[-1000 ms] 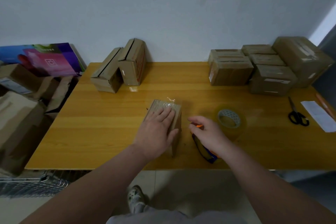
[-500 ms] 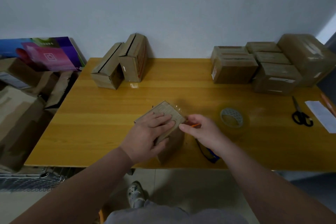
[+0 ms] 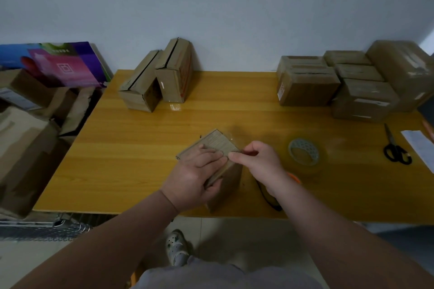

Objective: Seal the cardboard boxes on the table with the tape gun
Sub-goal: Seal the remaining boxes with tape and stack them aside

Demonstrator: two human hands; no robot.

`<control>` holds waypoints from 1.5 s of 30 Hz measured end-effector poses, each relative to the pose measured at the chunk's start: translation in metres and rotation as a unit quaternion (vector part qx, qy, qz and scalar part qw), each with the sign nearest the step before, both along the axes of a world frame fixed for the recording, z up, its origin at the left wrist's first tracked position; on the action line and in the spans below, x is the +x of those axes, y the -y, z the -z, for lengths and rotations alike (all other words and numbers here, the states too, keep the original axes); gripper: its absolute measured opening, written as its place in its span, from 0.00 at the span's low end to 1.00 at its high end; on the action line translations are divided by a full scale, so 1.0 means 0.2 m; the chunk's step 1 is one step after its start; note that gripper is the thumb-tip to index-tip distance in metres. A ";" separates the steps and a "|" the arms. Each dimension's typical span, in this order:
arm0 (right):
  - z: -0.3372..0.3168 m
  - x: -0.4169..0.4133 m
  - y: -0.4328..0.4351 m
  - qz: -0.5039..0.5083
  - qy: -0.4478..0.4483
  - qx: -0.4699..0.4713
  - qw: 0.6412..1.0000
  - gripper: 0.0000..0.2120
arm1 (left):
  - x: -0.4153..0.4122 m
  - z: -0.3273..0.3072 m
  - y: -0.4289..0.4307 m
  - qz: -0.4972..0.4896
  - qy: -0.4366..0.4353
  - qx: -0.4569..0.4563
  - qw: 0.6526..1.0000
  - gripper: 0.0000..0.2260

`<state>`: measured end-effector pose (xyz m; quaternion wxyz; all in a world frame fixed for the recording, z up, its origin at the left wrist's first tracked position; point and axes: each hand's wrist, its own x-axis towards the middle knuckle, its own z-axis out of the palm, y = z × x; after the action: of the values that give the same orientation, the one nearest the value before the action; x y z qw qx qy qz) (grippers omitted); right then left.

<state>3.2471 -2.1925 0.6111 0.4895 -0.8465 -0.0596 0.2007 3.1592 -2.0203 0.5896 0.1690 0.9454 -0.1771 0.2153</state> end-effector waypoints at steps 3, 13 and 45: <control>0.00 0.00 -0.01 -0.003 0.044 -0.013 0.999 0.12 | 0.00 0.01 0.00 0.002 0.009 0.002 1.000 0.18; -0.01 0.00 -0.02 -0.023 0.212 -0.129 0.968 0.19 | 0.00 -0.01 0.02 -0.007 -0.015 0.014 1.000 0.18; 0.00 -0.02 -0.01 -0.229 0.463 -0.296 0.804 0.22 | 0.17 -0.11 -0.20 -0.129 -0.331 -0.162 0.921 0.56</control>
<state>3.2434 -2.1904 0.6119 0.0697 -0.9043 -0.4090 -0.1008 3.1938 -1.9798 0.6107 0.3394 0.9371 0.0499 -0.0645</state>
